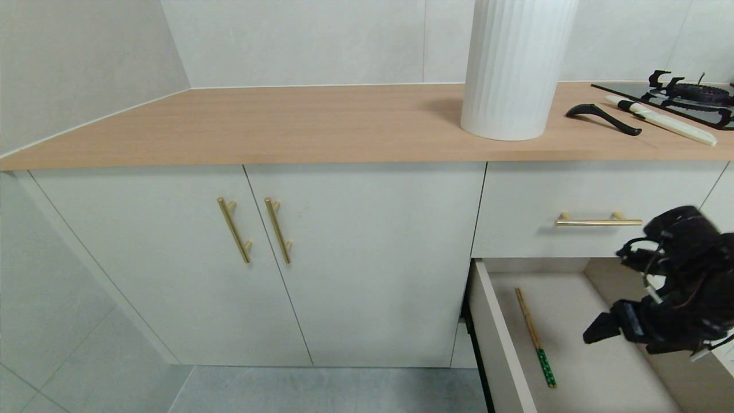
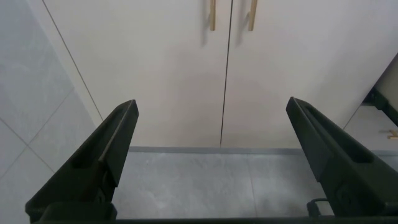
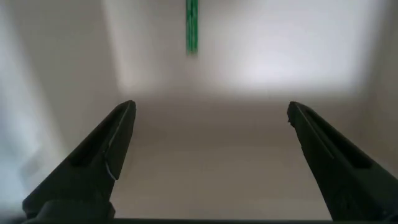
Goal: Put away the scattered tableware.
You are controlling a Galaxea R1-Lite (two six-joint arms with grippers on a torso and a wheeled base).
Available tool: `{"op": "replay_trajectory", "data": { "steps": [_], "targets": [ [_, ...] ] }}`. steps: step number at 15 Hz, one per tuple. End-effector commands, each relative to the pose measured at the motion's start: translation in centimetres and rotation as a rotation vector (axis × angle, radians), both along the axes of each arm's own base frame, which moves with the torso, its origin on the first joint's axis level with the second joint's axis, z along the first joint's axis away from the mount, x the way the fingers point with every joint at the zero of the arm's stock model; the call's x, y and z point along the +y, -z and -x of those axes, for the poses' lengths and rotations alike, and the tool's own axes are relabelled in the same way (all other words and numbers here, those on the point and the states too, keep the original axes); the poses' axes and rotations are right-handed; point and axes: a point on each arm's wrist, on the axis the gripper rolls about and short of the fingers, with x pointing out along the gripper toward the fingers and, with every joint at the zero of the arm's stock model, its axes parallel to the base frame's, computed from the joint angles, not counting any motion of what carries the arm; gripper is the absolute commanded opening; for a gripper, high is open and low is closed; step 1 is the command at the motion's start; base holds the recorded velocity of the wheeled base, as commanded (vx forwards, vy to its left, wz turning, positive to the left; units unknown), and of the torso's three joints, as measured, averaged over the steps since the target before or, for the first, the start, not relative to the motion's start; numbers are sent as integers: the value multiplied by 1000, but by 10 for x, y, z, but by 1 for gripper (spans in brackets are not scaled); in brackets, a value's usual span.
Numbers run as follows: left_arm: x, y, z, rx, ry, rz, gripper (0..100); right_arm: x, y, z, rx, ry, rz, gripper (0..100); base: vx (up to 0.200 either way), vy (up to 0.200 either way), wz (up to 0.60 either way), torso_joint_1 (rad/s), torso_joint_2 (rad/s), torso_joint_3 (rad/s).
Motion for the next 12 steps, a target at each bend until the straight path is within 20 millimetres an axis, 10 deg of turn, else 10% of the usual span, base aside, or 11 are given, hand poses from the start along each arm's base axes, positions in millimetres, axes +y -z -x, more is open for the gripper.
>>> {"op": "replay_trajectory", "data": {
  "steps": [1,12],
  "targets": [
    [0,0,0,2,0,0,100,-33,-88,35,-230,86,-83,100,0,0,0,0,0,0],
    [0,0,0,1,0,0,100,-35,-98,47,-300,85,-44,100,0,0,0,0,0,0]
  ]
}}
